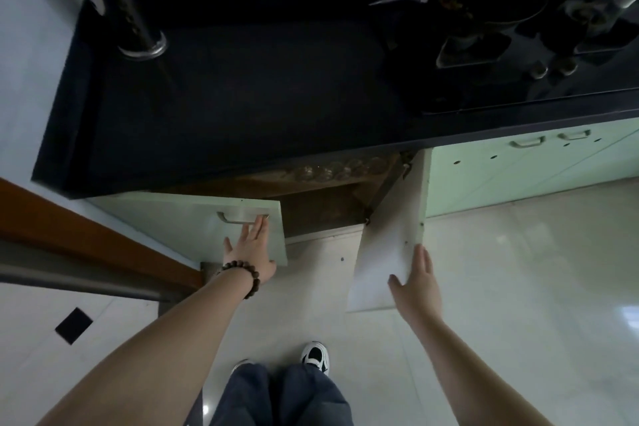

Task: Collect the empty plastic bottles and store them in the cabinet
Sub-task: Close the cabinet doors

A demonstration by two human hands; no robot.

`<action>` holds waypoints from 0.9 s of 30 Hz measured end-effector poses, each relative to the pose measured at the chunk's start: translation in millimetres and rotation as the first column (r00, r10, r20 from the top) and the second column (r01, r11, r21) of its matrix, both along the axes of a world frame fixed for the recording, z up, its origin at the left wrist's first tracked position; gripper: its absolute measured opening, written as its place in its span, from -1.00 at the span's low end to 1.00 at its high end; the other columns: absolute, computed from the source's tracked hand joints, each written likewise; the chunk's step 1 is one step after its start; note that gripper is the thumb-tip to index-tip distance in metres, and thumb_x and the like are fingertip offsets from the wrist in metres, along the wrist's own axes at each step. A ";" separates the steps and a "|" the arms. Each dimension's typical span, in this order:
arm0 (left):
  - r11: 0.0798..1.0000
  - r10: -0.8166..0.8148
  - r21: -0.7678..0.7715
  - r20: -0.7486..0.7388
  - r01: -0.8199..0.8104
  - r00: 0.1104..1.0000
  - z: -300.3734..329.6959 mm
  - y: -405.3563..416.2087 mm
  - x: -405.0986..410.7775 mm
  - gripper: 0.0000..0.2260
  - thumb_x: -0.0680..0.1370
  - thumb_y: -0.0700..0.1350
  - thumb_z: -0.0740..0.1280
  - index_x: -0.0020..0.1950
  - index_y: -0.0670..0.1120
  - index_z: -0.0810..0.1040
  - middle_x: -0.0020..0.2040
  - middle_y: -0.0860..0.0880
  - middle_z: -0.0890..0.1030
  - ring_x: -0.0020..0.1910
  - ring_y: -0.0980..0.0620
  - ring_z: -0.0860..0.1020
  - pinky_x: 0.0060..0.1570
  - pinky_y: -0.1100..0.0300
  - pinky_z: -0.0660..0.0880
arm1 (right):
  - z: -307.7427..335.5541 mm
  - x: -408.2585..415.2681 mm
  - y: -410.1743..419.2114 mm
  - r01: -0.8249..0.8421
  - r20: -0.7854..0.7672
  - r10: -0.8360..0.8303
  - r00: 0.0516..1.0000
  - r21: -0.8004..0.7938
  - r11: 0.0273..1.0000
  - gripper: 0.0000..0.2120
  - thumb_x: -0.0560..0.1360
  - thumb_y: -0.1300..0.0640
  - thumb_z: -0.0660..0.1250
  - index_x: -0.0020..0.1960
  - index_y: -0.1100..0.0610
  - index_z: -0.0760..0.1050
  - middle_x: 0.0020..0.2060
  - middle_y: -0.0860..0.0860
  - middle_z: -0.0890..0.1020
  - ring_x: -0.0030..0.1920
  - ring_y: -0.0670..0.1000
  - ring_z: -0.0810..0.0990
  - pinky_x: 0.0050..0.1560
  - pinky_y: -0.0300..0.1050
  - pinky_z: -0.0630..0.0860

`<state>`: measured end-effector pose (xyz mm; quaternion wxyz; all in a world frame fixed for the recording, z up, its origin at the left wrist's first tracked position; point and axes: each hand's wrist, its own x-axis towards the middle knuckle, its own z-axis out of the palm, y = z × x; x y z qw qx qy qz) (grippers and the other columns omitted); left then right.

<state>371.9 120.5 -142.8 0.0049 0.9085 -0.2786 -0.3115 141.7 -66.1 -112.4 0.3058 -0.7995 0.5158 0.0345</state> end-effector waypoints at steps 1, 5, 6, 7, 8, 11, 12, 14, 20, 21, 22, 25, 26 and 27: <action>1.000 -0.004 0.007 0.013 0.004 1.000 0.6 -1.6 0.4 -0.18 0.56 -0.05 0.30 0.56 0.02 -0.28 0.57 0.04 -0.26 0.56 -0.04 -0.16 0.48 -0.22 -0.09 | -1.4 8.2 11.5 -0.021 0.053 0.018 0.998 0.049 0.999 -0.20 0.51 0.14 0.31 0.57 0.11 -0.10 0.57 -0.02 0.00 0.49 0.07 0.22 0.36 -0.07 0.30; 0.999 -0.052 0.001 0.099 0.053 0.994 2.0 2.7 0.8 -0.18 0.56 -0.07 0.30 0.57 0.01 -0.26 0.58 0.03 -0.22 0.56 -0.04 -0.10 0.48 -0.19 -0.03 | -7.4 46.0 43.2 -0.102 0.225 0.048 0.973 0.239 0.966 -0.04 0.46 0.12 0.41 0.56 -0.04 -0.23 0.56 -0.08 0.03 0.34 0.09 0.44 0.24 0.02 0.48; 0.998 -0.068 0.005 0.130 0.068 0.989 0.3 7.3 0.0 -0.18 0.56 -0.10 0.29 0.56 0.01 -0.27 0.58 0.03 -0.21 0.56 -0.04 -0.11 0.47 -0.18 -0.04 | -7.7 56.2 47.1 -0.135 0.245 0.071 0.967 0.253 0.958 -0.02 0.46 0.10 0.42 0.56 -0.04 -0.26 0.56 -0.08 0.03 0.31 0.07 0.46 0.20 0.02 0.51; 0.996 -0.084 0.015 0.159 0.083 0.984 -2.2 11.9 -0.5 -0.18 0.56 -0.13 0.28 0.56 0.02 -0.29 0.58 0.04 -0.23 0.56 -0.05 -0.15 0.47 -0.19 -0.07 | -8.0 66.1 49.4 -0.172 0.256 0.105 0.961 0.255 0.952 -0.01 0.46 0.09 0.42 0.55 -0.04 -0.28 0.56 -0.08 0.02 0.33 0.06 0.44 0.20 0.00 0.51; 0.995 -0.097 0.027 0.178 0.094 0.979 -5.1 16.4 -0.5 -0.18 0.56 -0.15 0.26 0.55 0.03 -0.32 0.57 0.05 -0.26 0.55 -0.07 -0.20 0.46 -0.20 -0.11 | -9.0 75.5 50.2 -0.212 0.257 0.147 0.955 0.246 0.946 -0.01 0.47 0.07 0.42 0.55 -0.01 -0.30 0.57 -0.06 -0.03 0.39 0.06 0.38 0.26 -0.02 0.47; 0.994 -0.112 0.040 0.172 0.106 0.979 -12.9 21.2 4.1 -0.20 0.57 -0.14 0.21 0.53 0.05 -0.36 0.55 0.05 -0.32 0.54 -0.09 -0.28 0.46 -0.21 -0.16 | -15.8 98.1 45.8 -0.334 0.213 0.298 0.930 0.157 0.929 -0.01 0.49 -0.01 0.38 0.54 0.08 -0.34 0.56 -0.01 -0.21 0.55 0.08 0.00 0.49 0.00 0.16; 0.994 -0.109 0.035 0.163 0.105 0.981 -13.9 19.2 7.0 -0.21 0.58 -0.13 0.21 0.53 0.04 -0.36 0.55 0.05 -0.32 0.54 -0.09 -0.28 0.46 -0.20 -0.15 | -18.7 104.2 43.2 -0.378 0.181 0.353 0.918 0.126 0.917 -0.01 0.50 -0.03 0.36 0.53 0.10 -0.36 0.54 0.00 -0.26 0.56 0.06 -0.13 0.52 0.04 0.03; 0.996 -0.088 0.016 0.143 0.087 0.986 -13.5 10.6 15.2 -0.23 0.58 -0.13 0.20 0.54 0.04 -0.33 0.55 0.05 -0.32 0.54 -0.08 -0.27 0.48 -0.18 -0.14 | -25.2 117.0 37.2 -0.454 0.111 0.444 0.889 0.090 0.886 0.00 0.50 -0.05 0.34 0.51 0.12 -0.41 0.52 0.01 -0.33 0.52 -0.01 -0.33 0.53 0.07 -0.16; 1.000 -0.002 0.001 0.093 0.002 0.996 -7.9 -20.8 50.6 -0.26 0.57 -0.12 0.21 0.57 0.03 -0.24 0.57 0.10 -0.27 0.55 -0.03 -0.23 0.50 -0.17 -0.13 | -38.9 162.8 16.3 -0.600 -0.100 0.603 0.791 0.060 0.797 -0.04 0.53 -0.08 0.26 0.49 0.11 -0.46 0.51 0.00 -0.38 0.46 -0.05 -0.43 0.51 0.09 -0.28; 1.000 0.011 -0.010 0.090 -0.010 0.996 -8.3 -24.4 55.3 -0.26 0.57 -0.13 0.22 0.57 0.02 -0.22 0.57 0.10 -0.26 0.55 -0.03 -0.22 0.49 -0.18 -0.12 | -40.8 169.5 14.7 -0.608 -0.122 0.610 0.783 0.058 0.792 -0.05 0.53 -0.08 0.25 0.50 0.12 -0.45 0.51 0.01 -0.38 0.47 -0.03 -0.43 0.50 0.10 -0.28; 1.000 0.024 -0.019 0.086 -0.023 0.996 -8.2 -27.3 58.9 -0.25 0.57 -0.14 0.22 0.57 0.02 -0.22 0.57 0.09 -0.25 0.55 -0.03 -0.22 0.49 -0.18 -0.12 | -42.8 175.2 13.6 -0.612 -0.135 0.613 0.778 0.052 0.789 -0.06 0.53 -0.08 0.24 0.50 0.12 -0.45 0.51 0.02 -0.38 0.48 -0.02 -0.42 0.50 0.11 -0.28; 0.998 0.049 -0.030 0.065 -0.047 0.997 -7.3 -33.2 65.0 -0.25 0.57 -0.12 0.23 0.57 0.02 -0.24 0.57 0.10 -0.26 0.55 -0.03 -0.22 0.49 -0.18 -0.13 | -44.1 192.2 8.8 -0.609 -0.143 0.609 0.780 0.044 0.792 -0.07 0.54 -0.07 0.24 0.50 0.13 -0.44 0.51 0.03 -0.37 0.49 0.00 -0.40 0.50 0.12 -0.28; 0.999 0.046 -0.030 0.065 -0.044 0.997 -8.2 -33.7 65.0 -0.24 0.58 -0.12 0.23 0.57 0.01 -0.25 0.56 0.10 -0.28 0.55 -0.04 -0.23 0.49 -0.18 -0.12 | -44.3 198.1 6.2 -0.607 -0.144 0.606 0.782 0.043 0.793 -0.07 0.54 -0.06 0.25 0.51 0.13 -0.44 0.51 0.03 -0.37 0.50 0.00 -0.39 0.49 0.11 -0.28; 0.999 0.041 -0.026 0.064 -0.039 0.997 -8.7 -34.0 64.5 -0.24 0.58 -0.13 0.22 0.57 0.01 -0.26 0.56 0.10 -0.29 0.55 -0.04 -0.24 0.49 -0.18 -0.12 | -43.4 203.8 3.7 -0.604 -0.146 0.603 0.784 0.045 0.796 -0.06 0.54 -0.05 0.25 0.51 0.13 -0.43 0.51 0.03 -0.36 0.50 0.00 -0.39 0.49 0.11 -0.28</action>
